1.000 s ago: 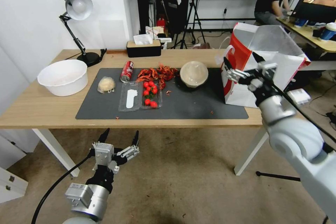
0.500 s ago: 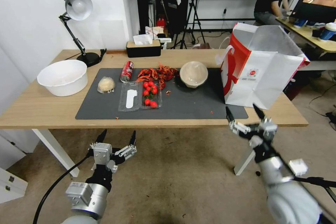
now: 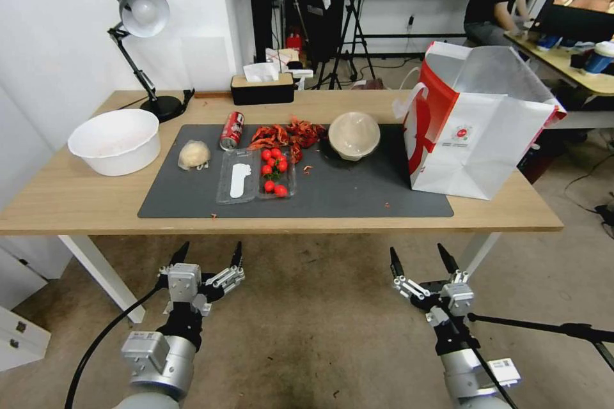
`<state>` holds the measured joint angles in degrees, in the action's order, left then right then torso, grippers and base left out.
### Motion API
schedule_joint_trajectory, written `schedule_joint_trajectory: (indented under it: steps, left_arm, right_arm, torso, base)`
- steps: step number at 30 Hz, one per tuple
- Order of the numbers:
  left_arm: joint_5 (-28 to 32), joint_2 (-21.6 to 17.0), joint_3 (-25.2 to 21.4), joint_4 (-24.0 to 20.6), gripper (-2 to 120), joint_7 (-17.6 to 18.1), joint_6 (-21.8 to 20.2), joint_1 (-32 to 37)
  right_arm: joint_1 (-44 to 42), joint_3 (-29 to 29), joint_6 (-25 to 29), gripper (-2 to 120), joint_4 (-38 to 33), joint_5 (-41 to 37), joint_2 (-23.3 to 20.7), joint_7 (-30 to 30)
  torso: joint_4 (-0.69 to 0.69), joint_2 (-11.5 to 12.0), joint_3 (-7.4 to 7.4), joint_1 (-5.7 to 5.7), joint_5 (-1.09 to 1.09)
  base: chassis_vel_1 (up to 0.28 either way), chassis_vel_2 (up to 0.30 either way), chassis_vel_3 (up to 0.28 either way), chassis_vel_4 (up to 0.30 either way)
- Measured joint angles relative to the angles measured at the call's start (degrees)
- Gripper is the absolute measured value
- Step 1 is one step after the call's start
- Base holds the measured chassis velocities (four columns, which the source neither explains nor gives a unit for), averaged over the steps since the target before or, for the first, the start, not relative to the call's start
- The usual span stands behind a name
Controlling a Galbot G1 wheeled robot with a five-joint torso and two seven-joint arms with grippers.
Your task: Pick up the trash from the table and place it into the takeout bag.
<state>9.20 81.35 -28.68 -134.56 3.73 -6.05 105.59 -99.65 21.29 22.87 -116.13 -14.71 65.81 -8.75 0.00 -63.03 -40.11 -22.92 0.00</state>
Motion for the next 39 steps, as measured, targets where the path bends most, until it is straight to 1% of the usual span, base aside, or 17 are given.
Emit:
schedule_joint_trajectory:
  steps: [5, 9, 11, 13, 15, 16, 18, 21, 24, 25, 26, 27, 30, 31, 33, 35, 39]
  left_arm:
    - [0.0, 0.3, 0.2, -0.1, 100, -0.1, 0.2, 0.0]
    - [0.0, 0.4, 0.3, -0.4, 100, -0.4, 0.3, 0.1]
    - [0.0, 0.4, 0.3, -0.5, 100, -0.5, 0.4, 0.2]
    - [0.0, 0.4, 0.3, -0.5, 100, -0.5, 0.4, 0.3]
    - [-0.1, 0.5, 0.3, -0.6, 100, -0.5, 0.8, 0.4]
    - [-0.1, 0.5, 0.3, -0.6, 100, -0.5, 0.8, 0.4]
    - [-0.1, 0.7, 0.3, -0.9, 100, -0.5, 1.0, 0.5]
    - [-0.1, 0.8, 0.3, -1.0, 100, -0.5, 1.1, 0.6]
    - [-0.1, 0.8, 0.4, -1.3, 100, -0.3, 1.3, 0.9]
    - [-0.1, 0.8, 0.4, -1.3, 100, -0.3, 1.3, 0.9]
    - [-0.1, 0.9, 0.5, -1.5, 100, -0.3, 1.3, 1.0]
    - [-0.1, 0.9, 0.5, -1.5, 100, -0.3, 1.3, 1.0]
    - [-0.3, 1.0, 0.6, -1.9, 100, -0.3, 1.4, 1.3]
    - [-0.3, 1.0, 0.6, -1.9, 100, -0.3, 1.4, 1.3]
    - [-0.3, 1.1, 0.5, -2.1, 100, -0.3, 1.5, 1.3]
    - [-0.4, 1.1, 0.5, -2.1, 100, -0.3, 1.5, 1.4]
    - [-0.4, 1.1, 0.4, -1.8, 100, -0.3, 2.2, 1.9]
  right_arm:
    - [0.9, -1.1, -1.7, 100, -0.8, 0.0, -0.5, -0.6]
    - [3.2, -2.8, -3.9, 100, -2.5, -2.6, -1.2, -1.3]
    - [5.5, -4.2, -6.0, 100, -4.0, -6.8, -1.5, -1.6]
    - [6.1, -4.5, -6.6, 100, -4.3, -8.0, -1.6, -1.7]
    - [9.9, -5.7, -9.2, 100, -5.8, -13.5, -2.0, -2.7]
    - [9.9, -5.7, -9.2, 100, -5.8, -13.5, -2.0, -2.7]
    - [12.7, -6.5, -10.8, 100, -6.4, -17.5, -2.2, -3.6]
    - [13.6, -6.7, -11.2, 100, -6.5, -18.7, -2.3, -4.0]
    - [21.4, -7.8, -15.2, 100, -6.0, -30.6, -2.9, -7.4]
    - [21.4, -7.8, -15.2, 100, -6.0, -30.6, -2.9, -7.4]
    - [24.3, -8.1, -16.6, 100, -5.1, -35.5, -2.8, -9.1]
    - [24.3, -8.1, -16.6, 100, -5.1, -35.5, -2.8, -9.1]
    - [35.9, -9.9, -21.0, 100, -0.9, -51.3, -0.2, -17.5]
    - [35.9, -9.9, -21.0, 100, -0.9, -51.3, -0.2, -17.5]
    - [41.0, -10.9, -23.1, 100, 1.6, -57.0, 1.5, -22.0]
    - [42.3, -11.2, -23.5, 100, 2.5, -57.9, 2.3, -23.4]
    - [47.7, -11.6, -26.4, 100, 5.7, -61.4, 6.6, -29.6]
  torso:
    - [0.00, 0.0, 0.00, 0.00, 0.00]
    - [-0.01, 0.0, 0.00, 0.00, 0.00]
    - [-0.01, 0.0, 0.00, 0.00, 0.00]
    - [-0.01, 0.0, 0.00, 0.00, 0.00]
    - [0.00, 0.0, 0.00, 0.00, 0.00]
    - [0.00, 0.0, 0.00, 0.00, 0.00]
    - [0.00, 0.0, 0.00, 0.00, 0.00]
    - [0.01, 0.0, 0.00, 0.00, 0.01]
    - [0.00, 0.0, 0.00, 0.00, -0.01]
    - [0.00, 0.0, 0.00, 0.00, -0.01]
    - [0.00, 0.0, 0.00, 0.00, 0.00]
    - [0.00, 0.0, 0.00, 0.00, 0.00]
    - [0.00, 0.0, -0.01, -0.01, 0.00]
    - [0.00, 0.0, -0.01, -0.01, 0.00]
    - [0.00, 0.0, -0.01, -0.01, 0.00]
    - [0.00, 0.0, -0.01, 0.00, 0.00]
    - [0.00, 0.0, -0.01, 0.00, 0.00]
  base:
    - [0.000, 0.000, 0.000, 0.000]
    - [0.000, 0.000, 0.000, 0.000]
    - [0.000, 0.000, 0.000, 0.000]
    - [0.000, 0.000, 0.000, 0.000]
    - [0.000, 0.000, 0.000, 0.000]
    - [0.000, 0.000, 0.000, 0.000]
    - [0.000, 0.000, 0.000, 0.000]
    - [0.000, 0.000, 0.000, 0.000]
    - [0.000, 0.000, 0.000, 0.000]
    - [0.000, 0.000, 0.000, 0.000]
    - [0.000, 0.000, 0.000, 0.000]
    - [0.000, 0.000, 0.000, 0.000]
    - [0.000, 0.000, 0.000, 0.000]
    - [0.000, 0.000, 0.000, 0.000]
    - [0.000, 0.000, 0.000, 0.000]
    - [0.000, 0.000, 0.000, 0.000]
    - [0.000, 0.000, 0.000, 0.000]
